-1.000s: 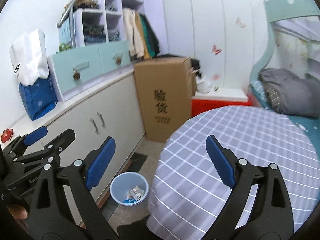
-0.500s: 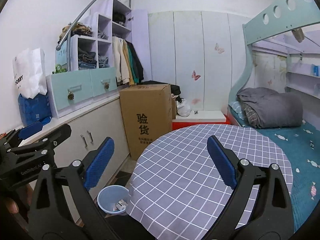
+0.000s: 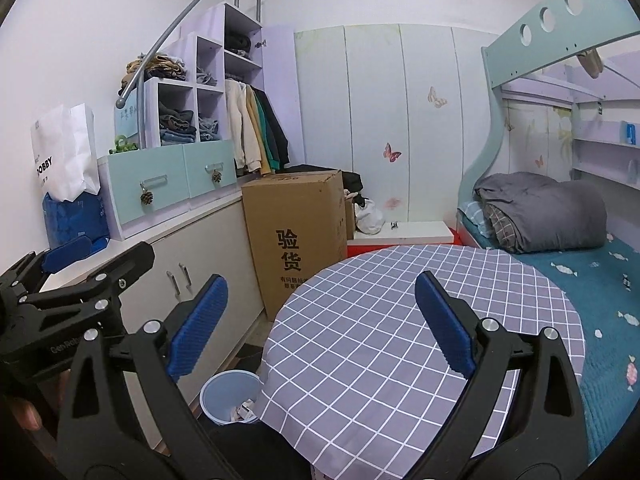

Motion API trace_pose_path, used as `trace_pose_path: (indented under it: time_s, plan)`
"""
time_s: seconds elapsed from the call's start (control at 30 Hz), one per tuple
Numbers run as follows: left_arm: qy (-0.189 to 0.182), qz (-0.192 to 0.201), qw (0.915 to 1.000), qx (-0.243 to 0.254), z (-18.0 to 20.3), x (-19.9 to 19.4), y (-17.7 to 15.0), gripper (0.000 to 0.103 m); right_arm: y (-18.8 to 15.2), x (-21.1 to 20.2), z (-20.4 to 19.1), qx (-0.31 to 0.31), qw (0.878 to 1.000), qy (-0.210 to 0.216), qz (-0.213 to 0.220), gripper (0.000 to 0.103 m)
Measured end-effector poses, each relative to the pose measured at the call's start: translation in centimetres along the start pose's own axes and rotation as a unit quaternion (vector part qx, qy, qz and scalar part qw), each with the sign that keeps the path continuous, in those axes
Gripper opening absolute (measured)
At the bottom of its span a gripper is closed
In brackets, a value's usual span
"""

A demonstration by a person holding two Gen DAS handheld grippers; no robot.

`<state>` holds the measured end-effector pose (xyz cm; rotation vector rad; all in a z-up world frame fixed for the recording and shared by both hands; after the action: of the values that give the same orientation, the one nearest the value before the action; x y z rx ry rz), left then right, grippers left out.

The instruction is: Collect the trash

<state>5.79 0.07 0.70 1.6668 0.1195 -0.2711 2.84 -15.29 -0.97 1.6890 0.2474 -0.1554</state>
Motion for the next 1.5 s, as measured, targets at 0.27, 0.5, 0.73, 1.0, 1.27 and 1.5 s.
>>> trace_pose_path:
  time_s: [0.27,0.5,0.73,1.0,1.27,1.5]
  plan:
    - [0.003,-0.006,1.0,0.0,0.1,0.5,-0.6,0.094,-0.6,0.7,0.0,0.0,1.0,0.004,-0.01,0.093]
    - [0.006,-0.011,0.9999,0.001,0.1,0.9,-0.9,0.094,-1.0,1.0,-0.1,0.002,1.0,0.006,-0.015,0.093]
    - [0.004,-0.014,0.9999,0.001,0.2,1.2,-1.2,0.094,-1.0,1.2,-0.1,0.004,1.0,0.006,-0.017,0.093]
    - [0.004,-0.014,0.9999,0.002,0.3,1.2,-1.2,0.094,-1.2,1.1,-0.1,0.008,1.0,0.009,-0.018,0.093]
    - [0.005,-0.014,0.9999,0.002,0.3,1.3,-1.2,0.094,-1.1,1.1,-0.1,0.007,1.0,0.01,-0.017,0.093]
    - [0.006,-0.013,0.9999,0.004,0.3,1.3,-1.3,0.094,-1.2,1.1,-0.2,0.008,1.0,0.009,-0.017,0.093]
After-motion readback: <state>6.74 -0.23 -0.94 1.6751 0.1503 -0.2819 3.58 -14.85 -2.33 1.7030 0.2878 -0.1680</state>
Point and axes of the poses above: each gripper's, at about its wrist camera, not at the fingertips, and x roughly the way its jaws point, z to its right, y to its top, the point moved 9 cm from there along x, roughly the way its jaws point, and after that the axes turned 3 degrees about x, right-handed, at the moved point
